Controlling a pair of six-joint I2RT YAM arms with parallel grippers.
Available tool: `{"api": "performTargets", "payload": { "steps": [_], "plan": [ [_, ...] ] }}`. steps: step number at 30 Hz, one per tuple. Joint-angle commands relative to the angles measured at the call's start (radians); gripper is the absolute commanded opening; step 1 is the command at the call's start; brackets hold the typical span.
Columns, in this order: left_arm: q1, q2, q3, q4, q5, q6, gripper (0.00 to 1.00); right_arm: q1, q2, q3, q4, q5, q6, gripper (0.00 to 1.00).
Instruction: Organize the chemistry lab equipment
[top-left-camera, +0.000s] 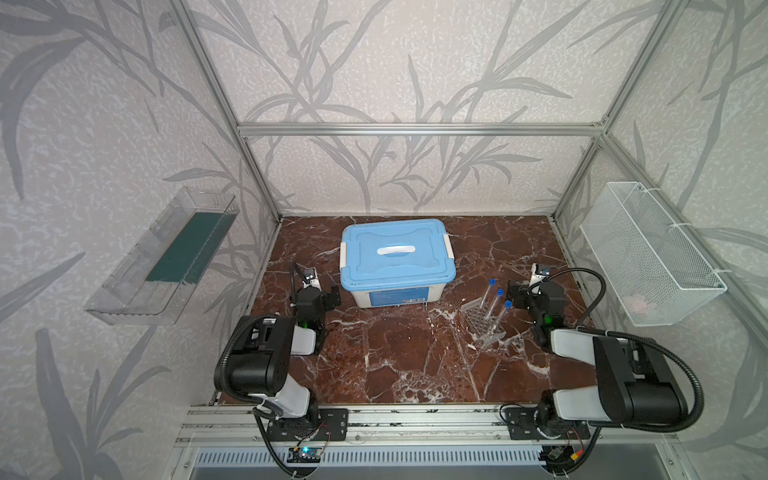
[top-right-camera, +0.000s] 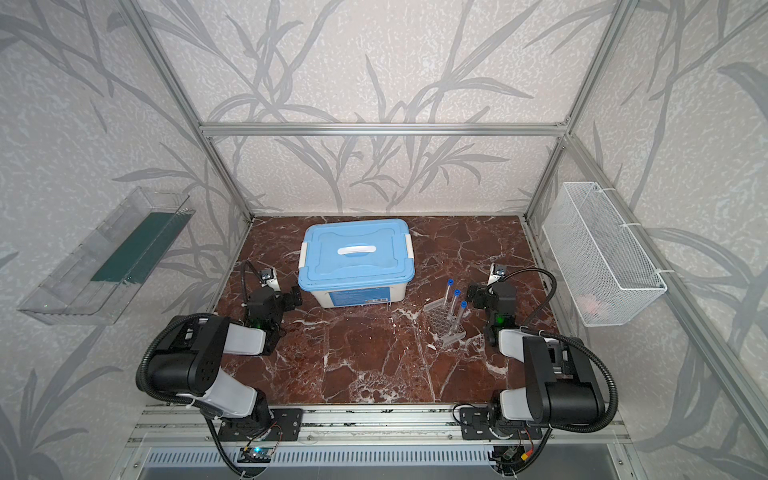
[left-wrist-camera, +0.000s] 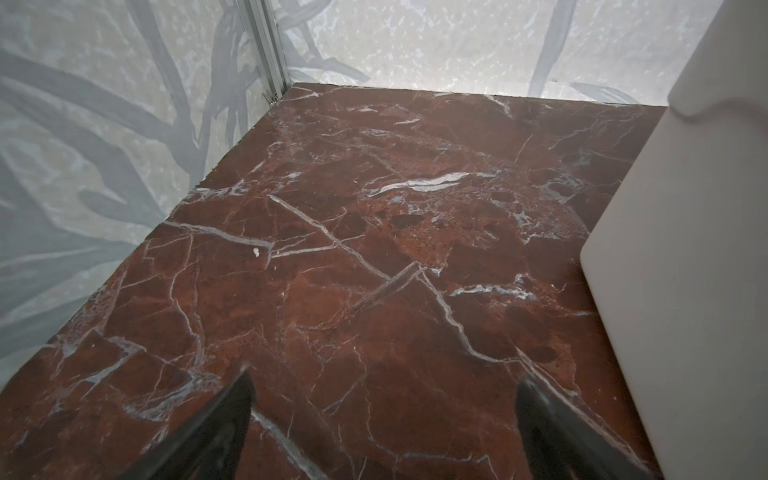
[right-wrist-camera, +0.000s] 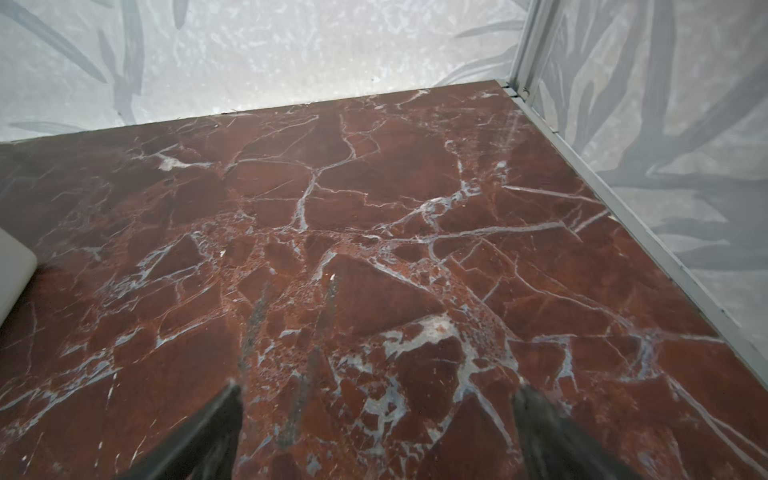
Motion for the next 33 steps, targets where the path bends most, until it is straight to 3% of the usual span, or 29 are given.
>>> {"api": "performTargets", "payload": {
  "steps": [1, 6, 10, 33],
  "plan": [
    [0.011, -0.021, 0.059, -0.051, 0.04, 0.023, 0.99, 0.056, 0.039, 0.021, 0.091, 0.04, -0.078, 0.99],
    [0.013, -0.009, 0.052, -0.01, 0.034, 0.024, 0.99, 0.085, 0.165, -0.009, 0.299, 0.07, -0.109, 0.99],
    [0.013, -0.006, 0.05, -0.002, 0.032, 0.028, 0.99, 0.088, 0.116, 0.034, 0.133, 0.071, -0.103, 0.99],
    [0.013, -0.008, 0.051, -0.009, 0.035, 0.029, 0.99, 0.102, 0.125, 0.035, 0.15, 0.092, -0.117, 0.99]
  ]
}}
